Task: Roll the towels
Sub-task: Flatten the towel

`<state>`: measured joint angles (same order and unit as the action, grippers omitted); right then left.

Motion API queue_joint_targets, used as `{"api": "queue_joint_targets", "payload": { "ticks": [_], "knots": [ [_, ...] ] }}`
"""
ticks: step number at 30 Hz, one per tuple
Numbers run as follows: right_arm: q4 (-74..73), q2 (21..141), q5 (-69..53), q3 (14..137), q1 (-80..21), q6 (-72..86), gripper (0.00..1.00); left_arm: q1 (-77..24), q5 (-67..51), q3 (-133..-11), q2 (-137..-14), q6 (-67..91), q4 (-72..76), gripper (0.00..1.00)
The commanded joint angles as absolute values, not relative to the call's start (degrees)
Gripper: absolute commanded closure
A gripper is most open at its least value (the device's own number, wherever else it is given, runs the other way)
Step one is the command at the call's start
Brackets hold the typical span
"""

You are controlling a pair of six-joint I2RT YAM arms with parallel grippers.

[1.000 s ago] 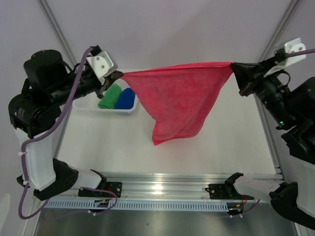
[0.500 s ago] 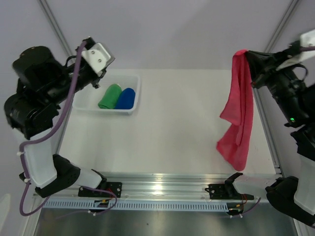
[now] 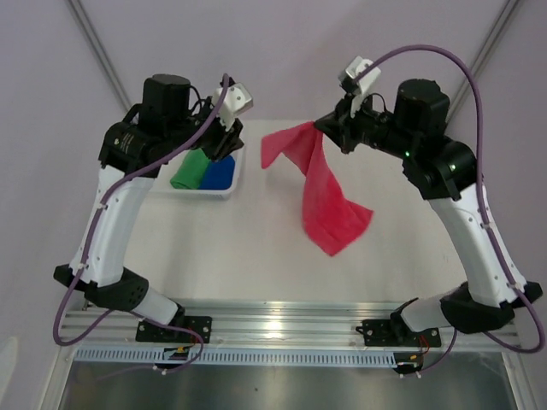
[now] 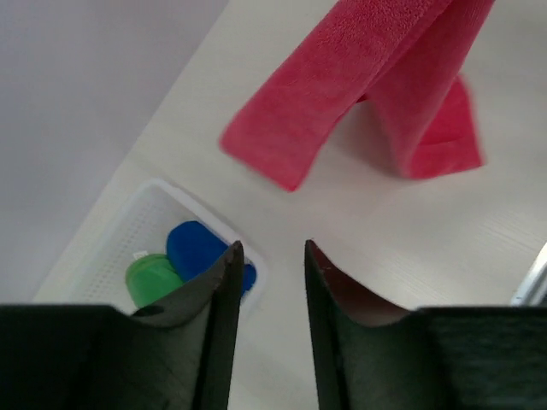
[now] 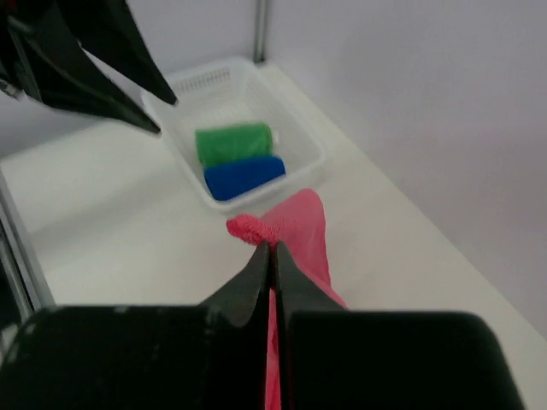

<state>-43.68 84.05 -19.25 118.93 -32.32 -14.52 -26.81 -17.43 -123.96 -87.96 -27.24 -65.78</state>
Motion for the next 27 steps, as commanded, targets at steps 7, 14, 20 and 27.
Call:
{"api": "queue_joint_targets", "payload": {
  "ticks": [7, 14, 20, 27],
  "knots": [
    [-20.9, 59.7, -28.7, 76.2, -29.9, 2.5, 1.0, -26.1, -26.4, -111.3, -81.8, -25.3, -61.8, 0.24],
    [-1.6, 59.5, -30.8, 45.9, -29.6, 13.9, 1.0, -32.6, -21.5, -88.2, -82.6, -36.7, -59.7, 0.3],
    [-4.8, 67.1, -31.8, 38.9, -28.1, 10.3, 1.0, -39.7, -20.5, -68.0, -82.0, -43.9, -54.0, 0.3],
    [-2.9, 67.9, -34.6, 37.2, -26.4, 11.1, 1.0, -45.2, -22.4, -60.4, -85.1, -52.0, -46.3, 0.24]
  ]
}}
